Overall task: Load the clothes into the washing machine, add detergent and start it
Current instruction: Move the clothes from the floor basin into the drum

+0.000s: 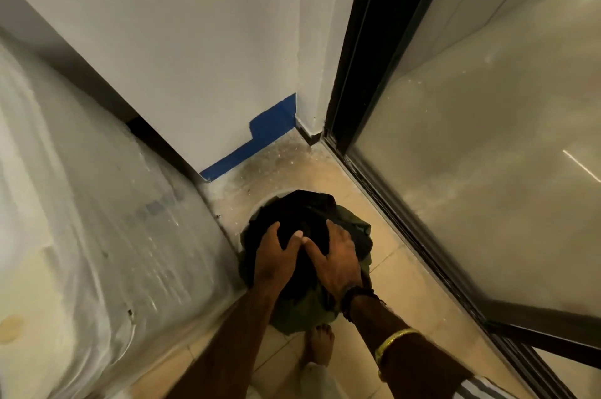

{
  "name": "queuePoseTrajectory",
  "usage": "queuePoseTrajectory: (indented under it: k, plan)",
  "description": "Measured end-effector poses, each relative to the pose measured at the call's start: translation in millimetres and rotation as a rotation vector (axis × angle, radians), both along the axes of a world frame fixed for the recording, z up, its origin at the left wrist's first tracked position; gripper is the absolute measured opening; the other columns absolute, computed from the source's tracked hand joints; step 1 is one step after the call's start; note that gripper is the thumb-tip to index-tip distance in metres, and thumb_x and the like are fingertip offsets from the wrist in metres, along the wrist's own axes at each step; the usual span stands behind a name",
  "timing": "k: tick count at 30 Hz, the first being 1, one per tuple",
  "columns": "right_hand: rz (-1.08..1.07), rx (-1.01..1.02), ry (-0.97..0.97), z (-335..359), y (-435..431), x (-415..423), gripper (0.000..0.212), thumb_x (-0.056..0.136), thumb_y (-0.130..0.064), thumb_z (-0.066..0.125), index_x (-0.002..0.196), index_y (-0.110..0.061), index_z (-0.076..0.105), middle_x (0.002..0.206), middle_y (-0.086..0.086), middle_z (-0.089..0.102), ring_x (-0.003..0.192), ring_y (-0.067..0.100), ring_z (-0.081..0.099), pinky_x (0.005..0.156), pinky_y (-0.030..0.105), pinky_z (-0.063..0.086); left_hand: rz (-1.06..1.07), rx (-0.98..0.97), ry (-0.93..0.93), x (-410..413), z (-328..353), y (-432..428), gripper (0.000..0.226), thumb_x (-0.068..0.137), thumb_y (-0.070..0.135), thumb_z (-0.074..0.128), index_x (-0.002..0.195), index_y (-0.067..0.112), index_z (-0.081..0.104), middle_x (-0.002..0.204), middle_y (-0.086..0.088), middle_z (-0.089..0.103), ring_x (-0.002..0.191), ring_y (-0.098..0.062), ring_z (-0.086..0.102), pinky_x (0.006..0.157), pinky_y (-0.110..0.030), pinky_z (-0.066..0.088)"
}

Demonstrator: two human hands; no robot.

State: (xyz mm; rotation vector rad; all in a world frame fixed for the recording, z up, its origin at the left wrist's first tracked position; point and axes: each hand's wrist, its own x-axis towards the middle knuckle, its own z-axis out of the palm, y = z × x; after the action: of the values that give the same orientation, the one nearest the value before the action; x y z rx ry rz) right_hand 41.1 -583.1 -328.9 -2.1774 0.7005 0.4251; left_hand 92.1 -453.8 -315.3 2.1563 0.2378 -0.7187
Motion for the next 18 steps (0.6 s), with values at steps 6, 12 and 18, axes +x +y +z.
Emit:
queuePoseTrajectory:
  k: [6, 12, 18]
  plan:
    - [-0.031, 0.069, 0.051, -34.7, -15.1, 16.0, 0.102, 0.079, -0.081, 0.051, 0.158, -0.029, 0.014, 0.167, -0.002, 0.0, 0.153, 0.027, 0.006, 0.119, 0.053, 0.028, 0.089, 0.07, 0.083, 12.0, -41.0, -3.9, 0.09, 0.088, 0.062, 0.055, 0.157, 0.022, 0.013, 0.164, -0.008, 0.01, 0.149, -0.034, 0.02, 0.118, -0.047, 0.03]
    - [0.001, 0.119, 0.127, -61.5, -22.8, 28.3, 0.109, 0.078, -0.072, 0.064, 0.159, -0.033, 0.003, 0.168, 0.003, -0.003, 0.149, 0.033, 0.023, 0.114, 0.046, 0.035, 0.305, -0.044, 0.223, 18.9, -76.1, -4.5, 0.108, 0.079, 0.05, 0.075, 0.157, 0.032, 0.001, 0.164, -0.004, 0.006, 0.145, -0.042, 0.024, 0.091, -0.052, 0.056]
    - [-0.019, 0.22, 0.244, -91.7, -21.3, 28.6, 0.123, 0.069, -0.075, 0.068, 0.158, -0.032, -0.006, 0.153, 0.007, 0.041, 0.136, 0.03, 0.046, 0.113, 0.044, 0.041, 0.401, -0.051, 0.334, 22.3, -90.2, -6.2, 0.117, 0.08, 0.029, 0.08, 0.156, 0.033, -0.008, 0.157, -0.015, 0.028, 0.132, -0.043, 0.044, 0.089, -0.046, 0.057]
